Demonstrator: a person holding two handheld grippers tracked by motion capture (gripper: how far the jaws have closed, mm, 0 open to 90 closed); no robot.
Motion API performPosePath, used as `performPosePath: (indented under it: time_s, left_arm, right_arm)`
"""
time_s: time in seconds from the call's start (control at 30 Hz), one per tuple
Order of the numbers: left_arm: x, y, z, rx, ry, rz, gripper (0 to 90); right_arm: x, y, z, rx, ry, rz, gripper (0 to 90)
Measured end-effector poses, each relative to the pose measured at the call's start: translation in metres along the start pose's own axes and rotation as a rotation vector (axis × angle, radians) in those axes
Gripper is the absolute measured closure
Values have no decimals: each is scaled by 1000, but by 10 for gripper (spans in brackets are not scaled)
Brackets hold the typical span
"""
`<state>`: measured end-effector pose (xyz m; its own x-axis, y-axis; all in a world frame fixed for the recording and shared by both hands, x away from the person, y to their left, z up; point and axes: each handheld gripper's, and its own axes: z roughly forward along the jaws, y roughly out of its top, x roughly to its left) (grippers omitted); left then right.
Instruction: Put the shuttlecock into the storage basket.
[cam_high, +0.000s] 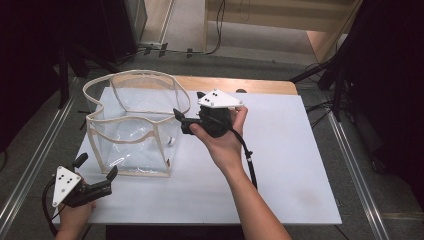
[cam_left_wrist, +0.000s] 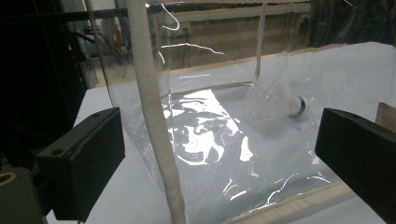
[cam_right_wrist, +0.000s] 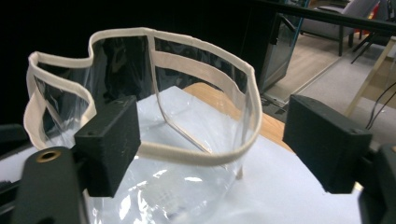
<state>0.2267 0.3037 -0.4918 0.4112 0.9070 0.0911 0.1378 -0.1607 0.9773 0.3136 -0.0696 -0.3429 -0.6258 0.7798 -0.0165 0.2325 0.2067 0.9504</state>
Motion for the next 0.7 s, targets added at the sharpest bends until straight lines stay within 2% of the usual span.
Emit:
performPosePath:
  time_s: [0.13,0.3,0.43,0.7]
  left_arm:
    - [0,0,0,0,1,1,23]
    - [0,0,0,0,0,1,23]
    - [0,0,0,0,0,1,23]
    - [0,0,0,2,1,4,23]
  right_arm:
    - [-2,-5,-6,10,-3,-11,105]
    - [-6,-11,-13,2,8,-7,91]
    - [-9,-16,-17,3,-4,-17,91]
    - [-18,-32,-25,10,-27,8,91]
